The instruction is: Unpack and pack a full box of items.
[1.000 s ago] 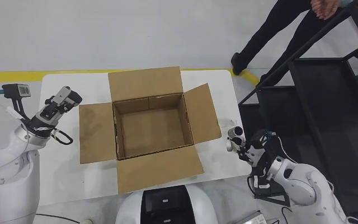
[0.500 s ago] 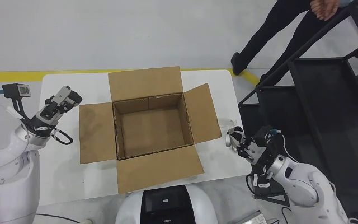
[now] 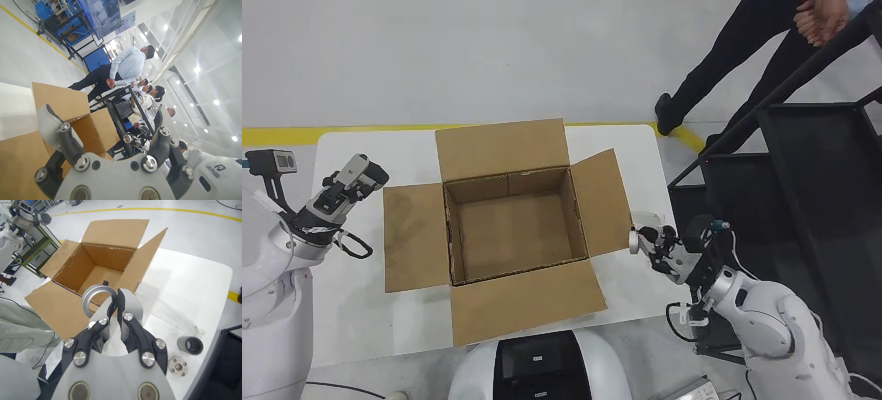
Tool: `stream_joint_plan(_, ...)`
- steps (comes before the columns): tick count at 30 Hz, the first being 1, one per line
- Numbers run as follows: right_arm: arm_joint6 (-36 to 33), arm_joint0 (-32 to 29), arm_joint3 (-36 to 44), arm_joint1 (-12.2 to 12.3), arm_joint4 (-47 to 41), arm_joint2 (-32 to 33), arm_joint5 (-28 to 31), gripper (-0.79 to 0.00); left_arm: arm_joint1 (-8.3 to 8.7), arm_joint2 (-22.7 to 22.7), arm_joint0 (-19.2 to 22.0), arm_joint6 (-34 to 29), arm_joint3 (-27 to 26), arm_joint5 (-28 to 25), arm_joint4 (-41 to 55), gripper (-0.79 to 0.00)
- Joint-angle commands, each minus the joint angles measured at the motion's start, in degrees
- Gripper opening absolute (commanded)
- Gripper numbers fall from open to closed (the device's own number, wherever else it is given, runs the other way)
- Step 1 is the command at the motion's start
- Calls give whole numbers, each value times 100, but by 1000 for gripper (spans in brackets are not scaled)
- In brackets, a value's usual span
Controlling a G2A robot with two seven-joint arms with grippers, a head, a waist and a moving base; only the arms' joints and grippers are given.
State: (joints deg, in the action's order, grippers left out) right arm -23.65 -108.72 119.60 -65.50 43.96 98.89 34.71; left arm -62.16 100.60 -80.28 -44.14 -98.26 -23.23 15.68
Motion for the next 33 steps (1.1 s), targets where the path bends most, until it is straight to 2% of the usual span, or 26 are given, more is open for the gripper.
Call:
stream_joint_plan(1,-131,340,-80,-4,73,-355,-127,-785,0,0,0,0,0,0,0,0)
stream_joint_plan(8,-396,1177,-477,-56,397,-1432,-579,-785,0,0,0,0,0,0,0,0)
stream_joint_plan(13,-321,1495,-747,-91,624,-1930,-721,-785,0,0,0,0,0,0,0,0)
stream_joint_plan(14,-274,1529,-807,-98,633,-1996,-768,-588,0,0,0,0,0,0,0,0)
stream_joint_plan(16,-220,1604,-896,-109,690,-2108,-847,0,0,0,0,0,0,0,0,0)
stream_joint_plan(26,86,1760,-911,-101,702,-2197,-763,0,0,0,0,0,0,0,0,0)
stream_joint_plan(30,414,1628,-696,-50,415,-1879,-219,0,0,0,0,0,0,0,0,0)
stream_joint_plan(33,598,1381,-382,16,221,-1378,210,0,0,0,0,0,0,0,0,0)
